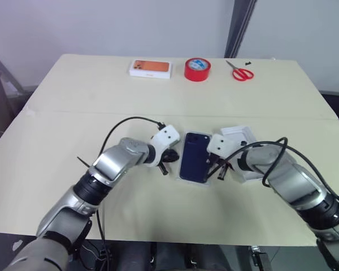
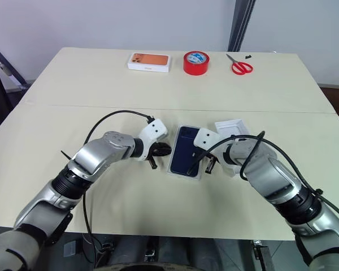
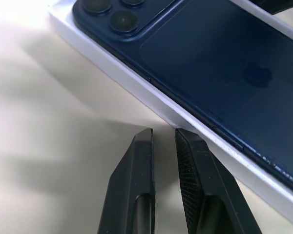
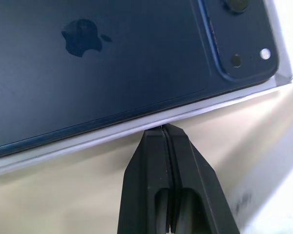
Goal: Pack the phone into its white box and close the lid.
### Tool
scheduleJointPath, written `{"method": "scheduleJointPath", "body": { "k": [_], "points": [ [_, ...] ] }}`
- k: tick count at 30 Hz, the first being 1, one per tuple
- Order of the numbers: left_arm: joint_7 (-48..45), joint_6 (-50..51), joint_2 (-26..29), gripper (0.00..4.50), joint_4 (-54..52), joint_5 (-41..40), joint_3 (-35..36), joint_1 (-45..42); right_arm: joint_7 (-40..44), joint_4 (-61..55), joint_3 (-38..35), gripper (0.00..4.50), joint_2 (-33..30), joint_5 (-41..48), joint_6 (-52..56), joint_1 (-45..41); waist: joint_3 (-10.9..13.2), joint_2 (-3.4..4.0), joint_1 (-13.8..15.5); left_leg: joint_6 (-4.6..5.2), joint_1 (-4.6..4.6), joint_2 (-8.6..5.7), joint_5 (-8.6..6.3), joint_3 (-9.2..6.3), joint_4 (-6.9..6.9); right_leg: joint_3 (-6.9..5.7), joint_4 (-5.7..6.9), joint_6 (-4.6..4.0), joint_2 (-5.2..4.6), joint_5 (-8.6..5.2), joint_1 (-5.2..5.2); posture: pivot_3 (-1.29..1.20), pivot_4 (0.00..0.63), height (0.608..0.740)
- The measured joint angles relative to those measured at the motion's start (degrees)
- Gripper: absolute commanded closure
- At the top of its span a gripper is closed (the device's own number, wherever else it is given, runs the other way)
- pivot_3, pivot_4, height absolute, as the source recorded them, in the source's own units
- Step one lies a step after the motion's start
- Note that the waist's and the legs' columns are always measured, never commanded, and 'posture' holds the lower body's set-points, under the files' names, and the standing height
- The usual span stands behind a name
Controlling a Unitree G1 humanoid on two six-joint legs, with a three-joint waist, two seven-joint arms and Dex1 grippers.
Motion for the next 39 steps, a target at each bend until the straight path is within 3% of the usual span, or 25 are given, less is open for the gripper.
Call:
{"method": "scheduleJointPath", "body": {
  "k": [5,15,18,24,30,39],
  "points": [
    [-3.3,1.2,-1.7,3.73,-0.6,0.5,-1.7,-0.4,1.1,-3.4,-2.8,4.5,-4.0,1.0,0.1,4.5,0.0,0.02,-0.1,0.0,0.01,0.01,0.0,-0.01,0.0,0.01,0.0,0.0,-0.02,0.0,0.01,0.0,0.15,0.725],
    [-6.3,2.2,-2.0,3.73,-1.1,1.5,-1.8,-0.7,1.5,-3.6,-4.1,4.5,-4.7,2.1,0.1,5.4,0.0,0.02,-0.1,0.0,0.04,0.04,0.0,-0.01,0.01,0.01,0.05,0.0,0.01,0.0,0.01,0.0,0.15,0.725],
    [-6.8,2.2,-1.6,3.78,-1.1,1.7,-1.7,-0.6,2.5,-3.6,-5.2,3.7,-5.4,3.4,0.4,5.5,0.0,0.02,-0.1,0.01,0.04,0.04,0.0,-0.01,0.01,0.01,0.05,0.0,0.01,0.0,0.01,0.0,0.15,0.725],
    [-8.6,1.4,1.2,3.78,-2.6,1.1,0.4,1.3,5.9,-4.9,-12.8,0.82,-8.7,8.5,1.7,7.1,0.0,0.02,-0.4,0.01,0.06,0.11,0.0,-0.01,0.0,0.03,0.08,0.0,0.03,0.0,-0.01,0.0,0.15,0.725],
    [-14.1,-7.8,7.1,3.78,-9.1,-1.3,7.7,9.0,5.7,-4.6,-22.4,0.82,-7.7,14.9,11.8,5.5,0.0,0.04,-0.4,-0.01,0.1,0.17,0.0,-0.01,0.0,0.04,0.17,-0.01,-0.02,0.0,-0.04,0.0,0.15,0.725],
    [-20.7,-24.5,10.3,3.78,-12.6,-3.1,14.4,18.9,-8.4,3.5,-24.2,0.82,7.6,15.1,29.1,-1.7,0.0,0.08,-0.3,-0.08,0.06,0.15,0.04,0.03,-0.04,0.06,0.17,-0.02,-0.06,0.0,-0.11,0.0,0.15,0.725]
  ]
}}
